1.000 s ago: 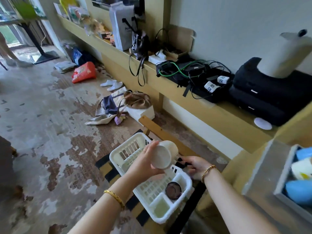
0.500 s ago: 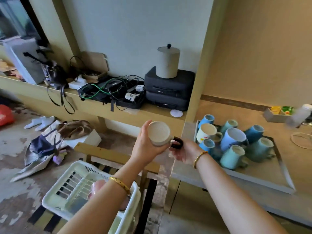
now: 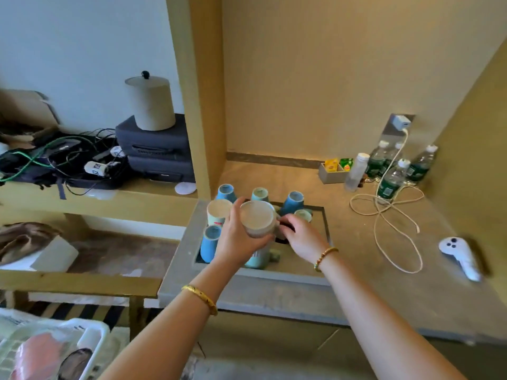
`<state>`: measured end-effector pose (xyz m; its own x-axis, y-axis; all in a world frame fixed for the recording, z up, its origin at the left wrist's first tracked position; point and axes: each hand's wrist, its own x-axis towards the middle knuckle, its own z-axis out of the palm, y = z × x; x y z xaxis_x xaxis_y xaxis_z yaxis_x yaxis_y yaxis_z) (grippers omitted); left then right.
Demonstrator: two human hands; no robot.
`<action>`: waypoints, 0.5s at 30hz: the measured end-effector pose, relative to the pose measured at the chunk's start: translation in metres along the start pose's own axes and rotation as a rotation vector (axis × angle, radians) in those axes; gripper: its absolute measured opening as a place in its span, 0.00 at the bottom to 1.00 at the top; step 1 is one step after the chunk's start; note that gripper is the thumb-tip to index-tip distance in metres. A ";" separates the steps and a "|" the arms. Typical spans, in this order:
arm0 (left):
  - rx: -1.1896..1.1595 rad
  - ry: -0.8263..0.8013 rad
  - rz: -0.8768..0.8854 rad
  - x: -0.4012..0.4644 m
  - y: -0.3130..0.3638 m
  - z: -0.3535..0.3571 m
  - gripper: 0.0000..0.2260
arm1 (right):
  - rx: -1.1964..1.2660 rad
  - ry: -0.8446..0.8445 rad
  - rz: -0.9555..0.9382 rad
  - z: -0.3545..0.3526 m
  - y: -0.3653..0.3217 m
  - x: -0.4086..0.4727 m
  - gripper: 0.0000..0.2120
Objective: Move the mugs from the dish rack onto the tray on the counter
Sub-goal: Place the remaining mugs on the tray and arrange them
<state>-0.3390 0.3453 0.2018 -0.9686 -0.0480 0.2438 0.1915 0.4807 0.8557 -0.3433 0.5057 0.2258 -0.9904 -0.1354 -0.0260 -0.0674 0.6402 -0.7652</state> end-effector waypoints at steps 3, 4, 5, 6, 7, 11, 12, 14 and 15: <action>0.035 -0.093 0.045 -0.001 0.010 0.038 0.41 | -0.151 -0.108 0.085 -0.027 0.033 -0.007 0.11; 0.055 -0.113 0.049 -0.001 0.013 0.049 0.41 | -0.130 -0.105 0.091 -0.033 0.043 -0.009 0.10; 0.083 -0.129 0.043 -0.001 0.015 0.059 0.41 | -0.097 -0.090 0.097 -0.039 0.053 -0.011 0.09; 0.114 -0.153 0.033 0.001 0.017 0.068 0.43 | -0.059 -0.075 0.107 -0.044 0.062 -0.014 0.08; 0.136 -0.200 0.019 0.003 0.017 0.076 0.44 | -0.024 -0.066 0.122 -0.049 0.071 -0.016 0.06; 0.211 -0.510 -0.043 0.022 0.017 0.097 0.47 | 0.068 -0.091 0.197 -0.059 0.104 -0.016 0.06; 0.293 -0.563 -0.039 0.028 0.016 0.102 0.47 | 0.067 -0.106 0.213 -0.059 0.111 -0.014 0.06; 0.408 -0.615 -0.039 0.037 0.016 0.113 0.47 | 0.063 -0.130 0.229 -0.059 0.124 -0.008 0.06; 0.436 -0.622 -0.038 0.040 0.015 0.119 0.47 | 0.061 -0.134 0.236 -0.059 0.130 -0.004 0.06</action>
<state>-0.3935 0.4544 0.1700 -0.9089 0.3690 -0.1943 0.2018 0.7969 0.5694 -0.3554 0.6338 0.1646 -0.9529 -0.0898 -0.2898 0.1743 0.6198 -0.7652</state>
